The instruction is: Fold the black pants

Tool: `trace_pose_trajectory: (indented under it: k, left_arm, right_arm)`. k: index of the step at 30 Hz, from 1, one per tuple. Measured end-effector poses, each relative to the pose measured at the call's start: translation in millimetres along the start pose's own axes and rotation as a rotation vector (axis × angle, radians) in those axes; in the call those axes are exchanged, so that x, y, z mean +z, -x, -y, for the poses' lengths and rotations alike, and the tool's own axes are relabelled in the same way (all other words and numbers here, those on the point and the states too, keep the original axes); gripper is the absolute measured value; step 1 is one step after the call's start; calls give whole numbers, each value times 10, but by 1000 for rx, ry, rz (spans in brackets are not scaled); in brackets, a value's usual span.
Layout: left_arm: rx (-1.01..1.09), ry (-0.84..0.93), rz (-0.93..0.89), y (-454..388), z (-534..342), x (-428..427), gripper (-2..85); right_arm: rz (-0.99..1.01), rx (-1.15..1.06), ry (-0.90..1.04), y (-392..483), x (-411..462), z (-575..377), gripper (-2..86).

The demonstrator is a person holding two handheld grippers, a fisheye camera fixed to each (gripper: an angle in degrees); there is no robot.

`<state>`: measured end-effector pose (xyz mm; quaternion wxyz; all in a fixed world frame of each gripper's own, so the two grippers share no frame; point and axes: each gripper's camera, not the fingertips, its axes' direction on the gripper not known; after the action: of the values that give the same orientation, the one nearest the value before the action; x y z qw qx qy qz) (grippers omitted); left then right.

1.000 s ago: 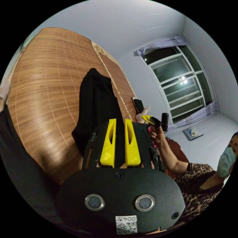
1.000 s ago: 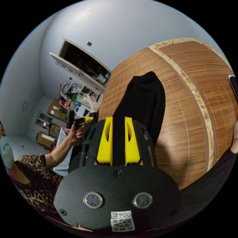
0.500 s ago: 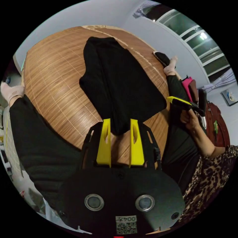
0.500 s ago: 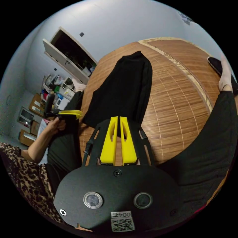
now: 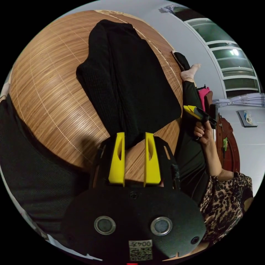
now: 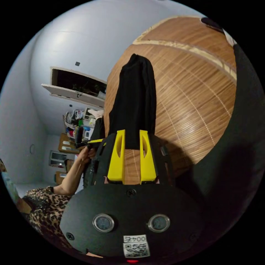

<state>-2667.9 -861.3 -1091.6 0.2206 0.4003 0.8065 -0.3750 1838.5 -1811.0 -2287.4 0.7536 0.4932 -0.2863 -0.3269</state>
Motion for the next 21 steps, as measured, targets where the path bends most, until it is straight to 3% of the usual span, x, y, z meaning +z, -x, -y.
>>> trace_pose_trajectory:
  k: [3,8,12,15,18,21]
  left_arm:
    - [-7,-4,-27,49,43,34,102]
    - [-33,-3,-52,137,124,105,97]
    - [-21,2,-24,144,169,152,93]
    - [-20,-1,-15,169,183,166,87]
    - [-22,6,-13,207,204,187,81]
    - [-21,8,-18,245,217,201,78]
  right_arm:
    - [52,37,40,-122,47,24,89]
    - [-97,-75,97,29,197,47,94]
    - [-387,-370,165,491,447,-74,121]
    - [-502,-466,178,611,551,-156,132]
    - [-493,-465,172,567,499,-140,130]
    - [-341,-333,123,305,284,2,118]
